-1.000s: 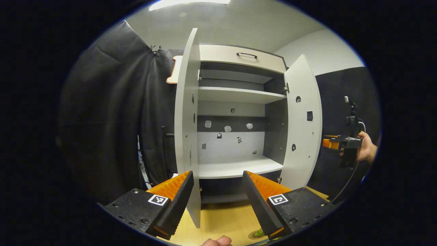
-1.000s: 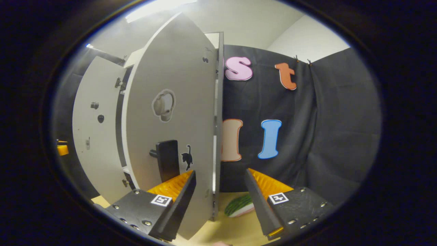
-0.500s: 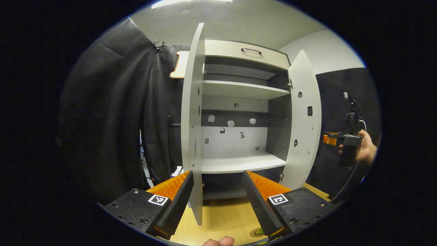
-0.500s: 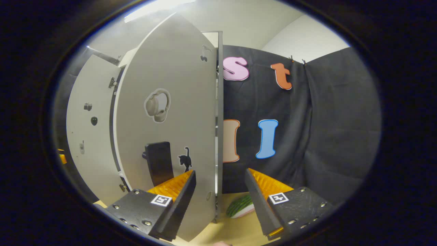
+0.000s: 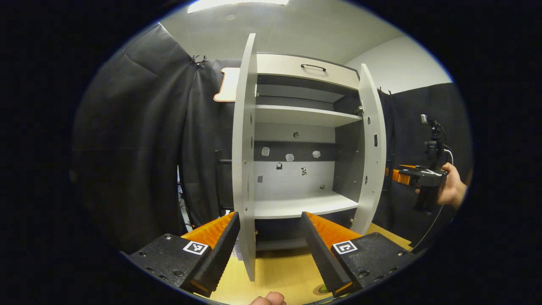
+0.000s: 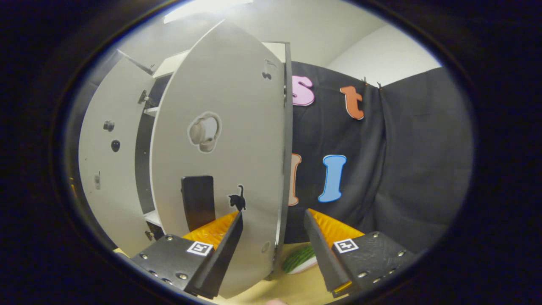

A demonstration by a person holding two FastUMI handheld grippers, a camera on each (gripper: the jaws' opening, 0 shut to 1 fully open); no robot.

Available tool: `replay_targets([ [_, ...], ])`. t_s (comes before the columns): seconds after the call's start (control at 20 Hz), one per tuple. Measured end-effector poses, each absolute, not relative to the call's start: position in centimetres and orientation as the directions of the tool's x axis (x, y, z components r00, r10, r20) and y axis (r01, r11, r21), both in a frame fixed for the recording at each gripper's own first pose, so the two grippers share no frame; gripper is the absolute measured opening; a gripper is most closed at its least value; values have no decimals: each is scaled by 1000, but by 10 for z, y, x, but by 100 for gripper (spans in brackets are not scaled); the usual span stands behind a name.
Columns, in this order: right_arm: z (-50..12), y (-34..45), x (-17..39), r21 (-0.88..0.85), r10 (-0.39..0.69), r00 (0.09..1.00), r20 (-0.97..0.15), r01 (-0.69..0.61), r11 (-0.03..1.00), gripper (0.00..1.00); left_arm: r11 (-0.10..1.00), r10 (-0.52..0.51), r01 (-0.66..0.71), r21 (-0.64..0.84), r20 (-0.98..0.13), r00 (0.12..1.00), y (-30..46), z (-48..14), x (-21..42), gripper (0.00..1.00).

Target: Grasp the bottle in the cabinet with the left hand and place it on the coaster, then close the right door with the right hand and the left door with the left hand.

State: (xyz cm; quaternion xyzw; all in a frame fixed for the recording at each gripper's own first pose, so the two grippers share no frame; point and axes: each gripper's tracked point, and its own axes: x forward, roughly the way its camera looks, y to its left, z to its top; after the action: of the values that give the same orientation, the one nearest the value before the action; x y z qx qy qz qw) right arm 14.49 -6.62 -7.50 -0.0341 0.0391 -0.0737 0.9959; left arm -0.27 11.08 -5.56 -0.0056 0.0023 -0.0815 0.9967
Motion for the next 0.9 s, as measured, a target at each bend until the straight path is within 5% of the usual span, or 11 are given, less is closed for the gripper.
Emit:
replay_targets([
  [0.9,-75,29,101,-45,70,996,-61,-72,996,90,999,-7,5,-49,-55,998,217,-86,-4,95],
])
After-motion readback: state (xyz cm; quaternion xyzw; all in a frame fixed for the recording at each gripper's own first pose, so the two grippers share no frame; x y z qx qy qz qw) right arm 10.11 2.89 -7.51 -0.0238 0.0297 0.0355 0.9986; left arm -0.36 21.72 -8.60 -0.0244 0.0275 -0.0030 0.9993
